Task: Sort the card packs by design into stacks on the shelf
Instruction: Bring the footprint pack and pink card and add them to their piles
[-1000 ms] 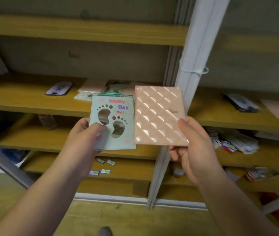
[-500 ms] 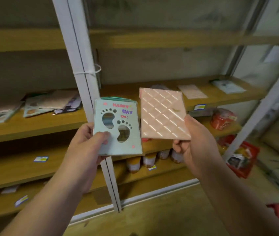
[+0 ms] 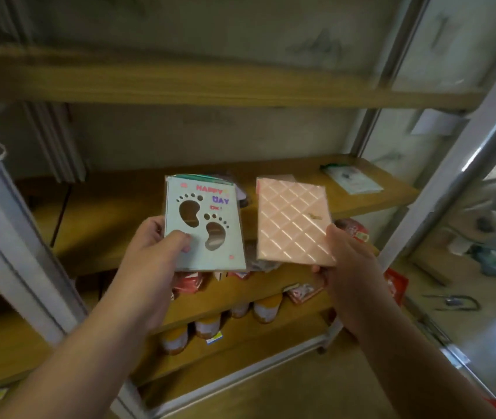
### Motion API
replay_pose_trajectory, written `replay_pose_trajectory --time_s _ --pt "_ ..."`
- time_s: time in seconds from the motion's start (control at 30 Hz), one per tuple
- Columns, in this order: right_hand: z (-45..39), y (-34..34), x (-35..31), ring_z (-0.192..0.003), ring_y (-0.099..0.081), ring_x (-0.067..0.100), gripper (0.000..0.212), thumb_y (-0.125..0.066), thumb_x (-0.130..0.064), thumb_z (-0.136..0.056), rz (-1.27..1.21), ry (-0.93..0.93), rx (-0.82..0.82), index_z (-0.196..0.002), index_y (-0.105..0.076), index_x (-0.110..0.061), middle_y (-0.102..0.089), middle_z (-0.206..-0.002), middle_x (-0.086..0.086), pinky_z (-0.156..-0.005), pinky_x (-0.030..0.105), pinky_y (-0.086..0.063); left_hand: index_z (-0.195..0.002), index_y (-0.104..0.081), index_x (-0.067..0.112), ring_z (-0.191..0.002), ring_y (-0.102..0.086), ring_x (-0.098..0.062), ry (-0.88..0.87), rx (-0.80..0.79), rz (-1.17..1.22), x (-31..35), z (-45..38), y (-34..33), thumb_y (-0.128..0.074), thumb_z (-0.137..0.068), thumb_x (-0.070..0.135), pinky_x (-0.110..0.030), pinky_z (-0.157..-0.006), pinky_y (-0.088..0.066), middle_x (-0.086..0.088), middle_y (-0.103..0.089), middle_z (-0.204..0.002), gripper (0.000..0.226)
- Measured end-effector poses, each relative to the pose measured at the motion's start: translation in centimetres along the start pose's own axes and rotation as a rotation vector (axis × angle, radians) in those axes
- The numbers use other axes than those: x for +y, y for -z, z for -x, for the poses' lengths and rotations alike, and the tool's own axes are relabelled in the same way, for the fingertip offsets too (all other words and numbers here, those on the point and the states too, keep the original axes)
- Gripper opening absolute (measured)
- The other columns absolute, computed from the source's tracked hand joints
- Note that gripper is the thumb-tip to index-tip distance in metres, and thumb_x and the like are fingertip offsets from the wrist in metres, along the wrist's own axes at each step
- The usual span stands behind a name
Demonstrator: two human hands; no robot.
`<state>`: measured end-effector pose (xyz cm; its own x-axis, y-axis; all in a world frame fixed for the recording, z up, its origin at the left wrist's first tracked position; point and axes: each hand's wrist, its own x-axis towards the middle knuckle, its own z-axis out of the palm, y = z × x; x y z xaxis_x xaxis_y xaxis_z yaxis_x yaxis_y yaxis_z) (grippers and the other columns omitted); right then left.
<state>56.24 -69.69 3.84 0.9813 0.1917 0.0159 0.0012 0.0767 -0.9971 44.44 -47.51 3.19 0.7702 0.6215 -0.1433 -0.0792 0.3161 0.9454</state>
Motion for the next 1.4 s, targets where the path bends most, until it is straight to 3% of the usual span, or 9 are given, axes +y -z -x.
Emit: replay_pose_trajectory --time_s 0.27,0.53,0.67,0.73,0.93,1.07,1.13,1.3,1.4 --pt "-8.2 4.0 1.3 -0.060 -0.056 0.011 0.033 -0.050 -0.042 -0.102 -0.049 -0.112 -0.141 -0.087 -0.075 -0.029 -0.063 -0.072 -0.001 -0.051 0.026 -0.045 -0.106 -0.062 0.028 -0.100 -0.071 -0.028 0.029 0.097 -0.049 -0.6 -5.1 -5.4 -0.062 -0.087 0.004 -0.041 -0.073 -0.062 -0.001 -0.074 -0.108 0.031" --pt "-19.0 5.2 2.6 -0.051 -0.054 0.007 0.023 -0.046 -0.038 -0.104 0.202 -0.024 -0.152 -0.102 -0.067 -0.029 -0.064 -0.059 -0.007 -0.041 0.022 -0.041 -0.106 -0.063 0.021 -0.102 -0.069 -0.032 0.024 0.249 -0.029 -1.8 -6.7 -10.1 -0.059 -0.084 -0.001 -0.053 -0.089 -0.057 -0.002 -0.075 -0.102 0.032" --pt "-24.9 4.2 3.6 -0.050 -0.060 0.005 0.022 -0.046 -0.036 -0.105 0.266 -0.044 -0.279 -0.101 -0.066 -0.028 -0.072 -0.071 -0.006 -0.044 0.021 -0.044 -0.102 -0.064 0.021 -0.101 -0.068 -0.032 0.033 0.328 -0.024 -2.6 -6.8 -12.8 -0.058 -0.086 0.000 -0.053 -0.091 -0.056 0.000 -0.077 -0.090 0.027" --pt "-27.3 3.0 4.2 -0.049 -0.061 0.005 0.023 -0.045 -0.036 -0.105 0.322 -0.018 -0.346 -0.105 -0.066 -0.028 -0.072 -0.077 -0.002 -0.043 0.019 -0.042 -0.102 -0.063 0.019 -0.102 -0.067 -0.034 0.027 0.356 -0.009 -3.0 -7.1 -13.9 -0.057 -0.086 -0.002 -0.054 -0.091 -0.055 -0.007 -0.076 -0.101 0.027" --pt "-31.2 0.6 4.8 -0.060 -0.062 0.014 0.025 -0.048 -0.036 -0.102 0.757 0.193 -0.447 -0.098 -0.065 -0.017 -0.064 -0.075 -0.002 -0.047 0.026 -0.037 -0.108 -0.060 0.014 -0.102 -0.065 -0.034 0.007 0.395 0.029 -4.1 -7.9 -16.3 -0.055 -0.083 -0.003 -0.034 -0.059 -0.060 -0.012 -0.068 -0.114 0.030" --pt "-31.2 1.3 4.5 -0.062 -0.059 0.019 0.035 -0.047 -0.046 -0.095 1.027 0.270 -0.536 -0.082 -0.064 -0.018 -0.064 -0.070 0.001 -0.048 0.029 -0.038 -0.095 -0.059 0.017 -0.103 -0.065 -0.035 -0.027 0.447 0.053 -4.7 -8.5 -17.4 -0.054 -0.080 -0.006 -0.041 -0.070 -0.062 -0.012 -0.070 -0.112 0.028" --pt "-31.2 2.1 3.9 -0.065 -0.060 0.018 0.042 -0.043 -0.051 -0.094 1.141 0.343 -0.542 -0.086 -0.068 -0.019 -0.065 -0.077 0.002 -0.051 0.030 -0.041 -0.094 -0.061 0.018 -0.103 -0.065 -0.035 -0.032 0.465 0.051 -4.9 -8.8 -18.1 -0.054 -0.080 -0.005 -0.044 -0.074 -0.061 -0.010 -0.071 -0.109 0.028" --pt "-31.6 6.6 2.4 -0.094 -0.062 0.020 0.054 -0.042 -0.058 -0.092 1.149 0.434 -0.474 -0.125 -0.065 -0.021 -0.064 -0.123 0.003 -0.074 0.036 -0.051 -0.102 -0.065 0.020 -0.096 -0.068 -0.029 -0.043 0.495 0.071 -5.2 -10.3 -20.5 -0.058 -0.087 0.006 -0.032 -0.055 -0.058 -0.006 -0.073 -0.101 0.021" --pt "-31.7 10.3 2.2 -0.107 -0.061 0.015 0.056 -0.045 -0.055 -0.092 1.084 0.463 -0.447 -0.138 -0.057 -0.025 -0.061 -0.130 -0.002 -0.084 0.034 -0.053 -0.100 -0.062 0.020 -0.086 -0.069 -0.013 -0.069 0.447 -0.035 -5.9 -11.4 -22.5 -0.057 -0.090 0.007 -0.027 -0.056 -0.057 0.000 -0.065 -0.101 0.018"
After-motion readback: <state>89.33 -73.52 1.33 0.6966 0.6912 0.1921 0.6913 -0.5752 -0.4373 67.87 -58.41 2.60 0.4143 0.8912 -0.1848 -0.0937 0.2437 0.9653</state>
